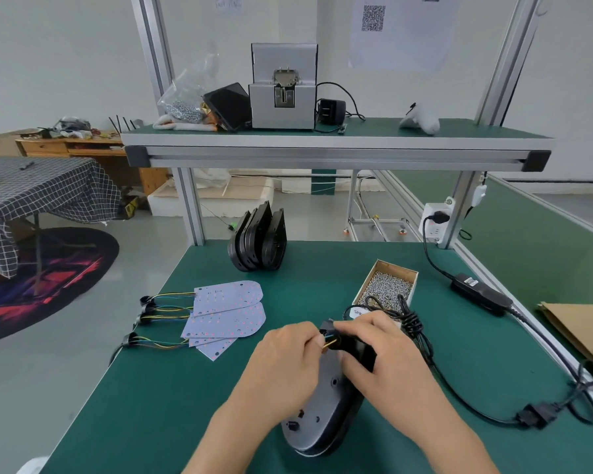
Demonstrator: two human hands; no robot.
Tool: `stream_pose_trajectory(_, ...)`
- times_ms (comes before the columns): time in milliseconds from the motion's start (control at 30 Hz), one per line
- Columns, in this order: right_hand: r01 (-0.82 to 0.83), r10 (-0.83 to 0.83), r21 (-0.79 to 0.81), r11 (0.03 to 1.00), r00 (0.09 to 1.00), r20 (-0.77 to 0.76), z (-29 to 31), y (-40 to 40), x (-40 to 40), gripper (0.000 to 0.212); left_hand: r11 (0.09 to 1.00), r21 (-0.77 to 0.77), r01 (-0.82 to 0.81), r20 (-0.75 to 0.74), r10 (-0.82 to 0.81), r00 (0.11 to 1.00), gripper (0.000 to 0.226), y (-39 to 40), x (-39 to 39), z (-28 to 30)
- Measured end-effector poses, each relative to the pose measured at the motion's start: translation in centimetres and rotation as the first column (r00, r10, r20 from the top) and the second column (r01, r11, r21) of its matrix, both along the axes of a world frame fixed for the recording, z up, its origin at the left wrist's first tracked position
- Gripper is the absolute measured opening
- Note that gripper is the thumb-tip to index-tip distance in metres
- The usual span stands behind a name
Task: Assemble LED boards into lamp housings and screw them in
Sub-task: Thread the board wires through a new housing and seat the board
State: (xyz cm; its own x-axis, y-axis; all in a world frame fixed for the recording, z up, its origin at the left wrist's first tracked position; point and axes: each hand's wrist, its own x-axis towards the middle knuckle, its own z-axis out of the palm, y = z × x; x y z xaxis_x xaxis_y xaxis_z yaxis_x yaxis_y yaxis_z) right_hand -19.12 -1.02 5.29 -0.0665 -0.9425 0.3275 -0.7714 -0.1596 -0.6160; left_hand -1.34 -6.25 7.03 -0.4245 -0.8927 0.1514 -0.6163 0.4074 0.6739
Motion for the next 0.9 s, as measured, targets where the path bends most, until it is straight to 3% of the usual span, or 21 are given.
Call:
stream_pose_trajectory(100,0.029,-0.026,-0.066,0.997,0.999,0.043,-0.3,0.0,0.7,0.035,0.998,-0.058,-0.029,0.078,0.033,0.996,0.035,-0.1,-0.2,0.4)
stream_pose_trajectory(200,0.032,-0.023,-0.12,0.992,0.997,0.074,-0.4,0.1,1.3,0.035,0.989,-0.134,-0.063,0.123,0.079,0.989,0.022,-0.4,0.2,0.6)
stream_pose_trajectory(367,0.012,0.031,-0.156,0.988,0.963,0.268,-0.8,0.7,1.9,0.045,0.995,-0.1,0.008,-0.032,-0.012,0.999,0.008,-1.1,1.4,0.0)
stream_pose_trajectory(533,0.035,0.041,-0.129,0.991,0.839,0.543,-3.4,0.8,1.5,0.065,0.996,0.086,0.002,-0.264,0.02,0.964,0.009,-1.4,3.2,-2.2)
stream_pose_trajectory(667,-0.25,0.169,0.014,0.968,0.691,0.703,-5.1,-0.1,2.8,0.103,0.994,0.103,0.042,-0.355,-0.003,0.935,0.018,-1.3,3.8,-2.8)
stream_pose_trajectory(733,-0.266,0.186,0.001,0.964,0.677,0.712,-5.6,-0.6,3.6,0.106,0.994,0.098,0.045,-0.378,-0.005,0.926,0.02,-1.2,3.9,-2.6)
stream_pose_trajectory(900,-0.095,0.142,-0.106,0.99,0.712,0.688,-5.3,-1.2,5.4,0.096,0.992,0.124,-0.019,-0.41,0.068,0.91,0.023,-1.2,4.1,-2.6)
